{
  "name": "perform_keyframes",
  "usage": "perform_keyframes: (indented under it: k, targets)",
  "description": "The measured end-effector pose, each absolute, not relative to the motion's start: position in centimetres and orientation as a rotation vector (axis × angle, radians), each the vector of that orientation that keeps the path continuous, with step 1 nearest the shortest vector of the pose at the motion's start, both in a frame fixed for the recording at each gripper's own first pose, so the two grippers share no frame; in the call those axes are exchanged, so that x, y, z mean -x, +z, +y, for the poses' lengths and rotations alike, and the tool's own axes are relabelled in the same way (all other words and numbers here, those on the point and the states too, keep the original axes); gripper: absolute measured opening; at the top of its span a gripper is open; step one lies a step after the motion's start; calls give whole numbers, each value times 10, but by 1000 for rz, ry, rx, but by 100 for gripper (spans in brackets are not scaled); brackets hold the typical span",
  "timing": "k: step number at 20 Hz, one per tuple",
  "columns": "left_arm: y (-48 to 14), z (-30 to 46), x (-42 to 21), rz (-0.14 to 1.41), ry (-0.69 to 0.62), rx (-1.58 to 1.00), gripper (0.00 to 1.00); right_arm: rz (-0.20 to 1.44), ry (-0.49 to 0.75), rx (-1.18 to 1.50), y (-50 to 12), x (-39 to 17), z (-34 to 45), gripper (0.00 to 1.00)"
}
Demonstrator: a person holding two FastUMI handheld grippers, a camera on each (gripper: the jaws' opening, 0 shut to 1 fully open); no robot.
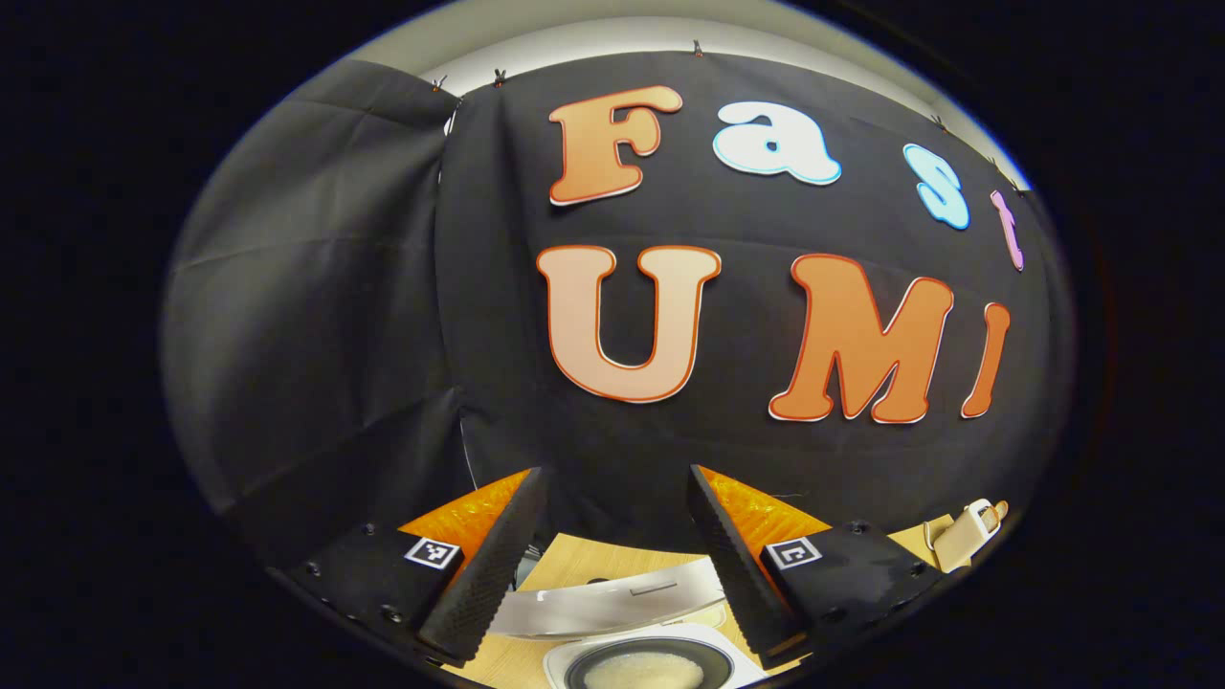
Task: Close the left gripper, press the button to open the rice cooker; take a wooden spoon from the chopstick holder with the right hand, scoop a spoonful of rice and pour it into the rice cooker, then put the wooden spoon back into the chopstick holder.
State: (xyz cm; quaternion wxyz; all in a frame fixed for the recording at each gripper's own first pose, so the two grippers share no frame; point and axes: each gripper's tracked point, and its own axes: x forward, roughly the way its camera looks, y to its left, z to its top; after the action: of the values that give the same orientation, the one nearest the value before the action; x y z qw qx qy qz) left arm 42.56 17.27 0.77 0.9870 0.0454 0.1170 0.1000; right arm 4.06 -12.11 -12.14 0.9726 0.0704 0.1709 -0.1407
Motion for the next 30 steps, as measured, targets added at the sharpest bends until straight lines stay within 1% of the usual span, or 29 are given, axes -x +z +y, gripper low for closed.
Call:
perform_keyframes:
  k: [4,8,9,10,15,17,20,25,30]
  targets:
    - [-31,181,-435,333,201,-53,100,348,-294,-138,-120,-36,-121,95]
    - [-59,182,-422,419,188,-7,100,347,-277,-132,-119,-37,-113,95]
    - [-50,180,-424,376,179,-7,100,346,-271,-138,-118,-38,-111,95]
    - [-55,180,-421,401,176,-12,100,347,-261,-143,-118,-38,-107,95]
    - [-53,171,-410,421,112,-16,100,342,-224,-138,-120,-33,-91,95]
    - [-61,163,-392,454,78,9,100,336,-204,-147,-118,-31,-85,95]
    - [-86,140,-343,485,38,14,100,329,-166,-159,-117,-26,-72,95]
    - [-145,110,-270,520,35,-85,100,337,-113,-138,-124,-14,-59,95]
    - [-198,103,-242,571,69,23,100,352,-85,-158,-133,-1,-56,95]
